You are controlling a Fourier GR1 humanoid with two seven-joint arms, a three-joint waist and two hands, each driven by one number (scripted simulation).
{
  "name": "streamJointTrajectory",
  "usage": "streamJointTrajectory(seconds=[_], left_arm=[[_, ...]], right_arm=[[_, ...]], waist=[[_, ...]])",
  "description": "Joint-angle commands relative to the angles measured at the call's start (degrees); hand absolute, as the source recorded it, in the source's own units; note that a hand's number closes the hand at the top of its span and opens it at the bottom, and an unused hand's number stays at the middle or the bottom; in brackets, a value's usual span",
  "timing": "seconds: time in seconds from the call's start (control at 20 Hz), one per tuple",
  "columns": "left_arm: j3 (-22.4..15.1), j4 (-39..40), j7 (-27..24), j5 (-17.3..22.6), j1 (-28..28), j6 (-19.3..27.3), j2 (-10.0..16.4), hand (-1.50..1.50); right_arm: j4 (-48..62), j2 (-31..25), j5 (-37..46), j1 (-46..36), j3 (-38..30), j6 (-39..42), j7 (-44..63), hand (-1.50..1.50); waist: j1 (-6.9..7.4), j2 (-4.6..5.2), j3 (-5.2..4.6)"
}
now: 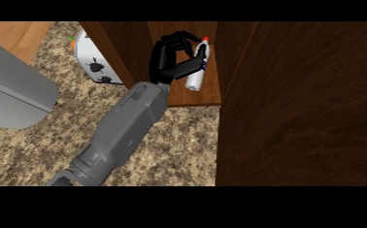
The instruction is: Pick up the bottled water, place it into the cabinet and close the cabinet
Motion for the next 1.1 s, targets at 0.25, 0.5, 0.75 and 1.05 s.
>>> streamJointTrajectory(seconds=[0.25,0.5,0.75,1.05], left_arm=[[-15.59,-22.13,3.46,6.73,18.16,-3.68,-0.01,-1.5],[-17.39,-34.86,3.28,2.82,31.52,0.19,4.08,-1.5],[-19.08,-45.5,-0.4,2.3,45.61,-0.46,12.04,-1.5],[-19.65,-55.38,-2.42,2.55,55.92,-4.5,21.12,-1.5]], right_arm=[[-8.81,0.19,2.97,3.63,3.74,-2.98,3.32,-1.5],[-7.44,-0.39,2.61,3.25,1.29,-4.56,2.13,-1.5],[-9.86,-0.9,7.97,4.94,5.97,-6.3,2.76,-1.5],[-7.44,-10.59,12.15,-0.42,5.84,0.9,2.34,1.5]], waist=[[1.86,-0.62,-0.01],[4.4,-0.76,0.08],[4.53,-0.77,-0.07],[5.61,-0.76,-0.11]])
